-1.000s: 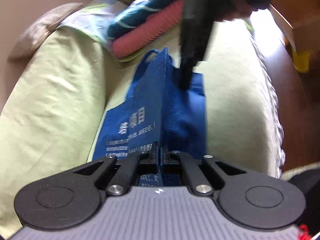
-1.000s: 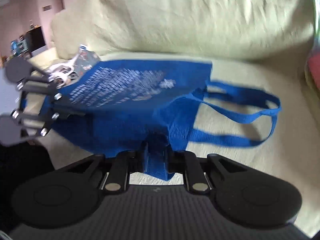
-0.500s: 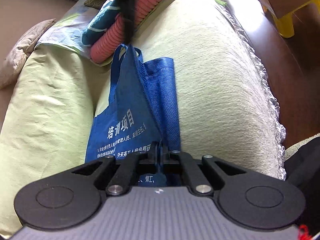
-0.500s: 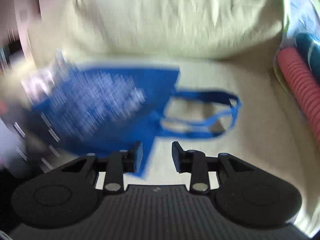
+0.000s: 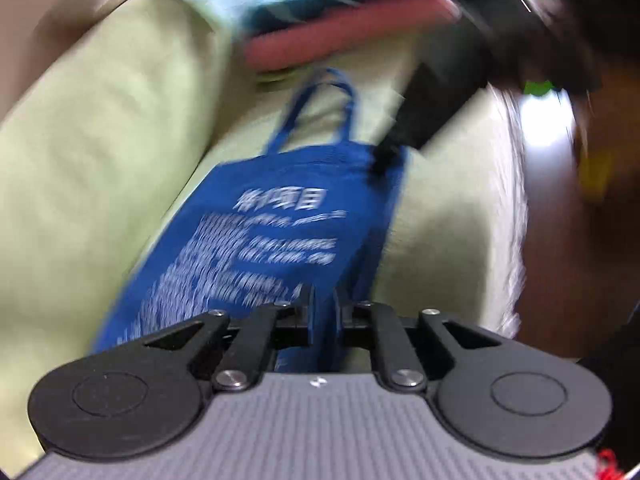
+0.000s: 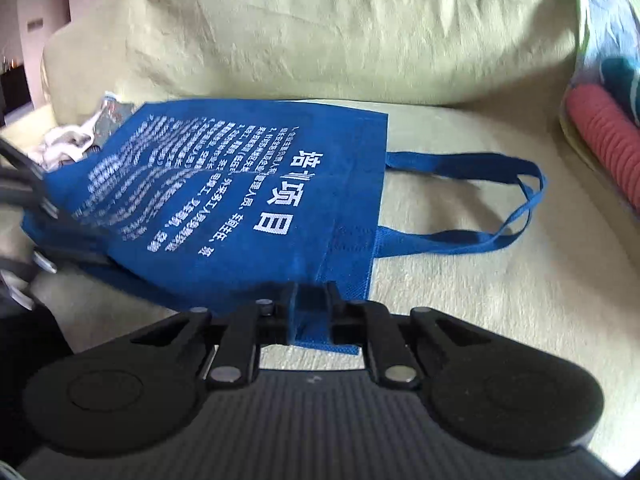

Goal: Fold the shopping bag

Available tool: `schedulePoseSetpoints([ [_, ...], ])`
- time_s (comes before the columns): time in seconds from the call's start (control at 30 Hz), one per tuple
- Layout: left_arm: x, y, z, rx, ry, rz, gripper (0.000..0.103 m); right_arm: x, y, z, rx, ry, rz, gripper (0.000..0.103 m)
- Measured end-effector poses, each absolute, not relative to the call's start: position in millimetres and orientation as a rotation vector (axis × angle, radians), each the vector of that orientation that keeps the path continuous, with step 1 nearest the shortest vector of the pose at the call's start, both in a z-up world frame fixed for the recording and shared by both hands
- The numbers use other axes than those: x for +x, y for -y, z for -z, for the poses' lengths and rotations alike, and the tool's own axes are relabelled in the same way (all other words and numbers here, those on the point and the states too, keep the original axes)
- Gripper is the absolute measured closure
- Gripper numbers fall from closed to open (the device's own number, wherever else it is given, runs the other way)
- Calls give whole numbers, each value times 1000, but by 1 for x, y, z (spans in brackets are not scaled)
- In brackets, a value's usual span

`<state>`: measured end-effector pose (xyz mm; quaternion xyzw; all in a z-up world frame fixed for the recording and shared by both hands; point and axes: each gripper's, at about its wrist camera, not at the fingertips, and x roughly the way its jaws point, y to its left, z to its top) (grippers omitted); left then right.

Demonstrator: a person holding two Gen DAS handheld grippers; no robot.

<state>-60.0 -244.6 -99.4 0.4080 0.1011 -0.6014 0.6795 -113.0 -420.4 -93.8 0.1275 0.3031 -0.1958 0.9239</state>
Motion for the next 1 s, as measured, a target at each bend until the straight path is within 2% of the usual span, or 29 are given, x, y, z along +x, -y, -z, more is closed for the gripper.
schedulePoseSetpoints([
  [0.1, -21, 231, 90, 707, -387, 1249, 90, -115, 416, 94, 261, -614, 426, 93],
  [0.2, 13, 232, 117, 700, -580, 1112, 90, -113, 416, 90, 282, -634, 455, 93],
  [0.27, 23, 223, 140, 711, -592, 1050, 87, -109, 415, 88, 288, -652, 478, 93],
  [0.33, 43, 204, 147, 598, -620, 1020, 82, -109, 414, 90, 295, -652, 490, 93],
  [0.47, 78, 186, 144, 513, -670, 910, 82, -114, 415, 94, 332, -616, 509, 92],
  [0.5, 85, 183, 143, 515, -676, 873, 101, -115, 415, 95, 342, -610, 513, 92],
  [0.53, 89, 183, 137, 515, -696, 849, 103, -116, 415, 95, 347, -607, 517, 92],
  [0.67, 33, 234, 87, 592, -566, 996, 103, -117, 413, 96, 354, -602, 530, 92],
  [0.73, 7, 269, 82, 624, -519, 1095, 93, -117, 414, 96, 359, -599, 534, 92],
  [0.77, -10, 289, 84, 646, -499, 1147, 91, -117, 414, 96, 361, -599, 536, 92],
  [0.8, -24, 305, 88, 669, -487, 1188, 85, -117, 413, 96, 356, -602, 536, 92],
  [0.9, -43, 347, 118, 740, -556, 1206, 88, -121, 413, 95, 344, -616, 540, 92],
  [0.97, -42, 348, 135, 724, -566, 1178, 89, -127, 413, 91, 330, -646, 575, 92],
  [1.0, -44, 346, 136, 721, -553, 1177, 89, -130, 413, 89, 323, -655, 588, 87],
])
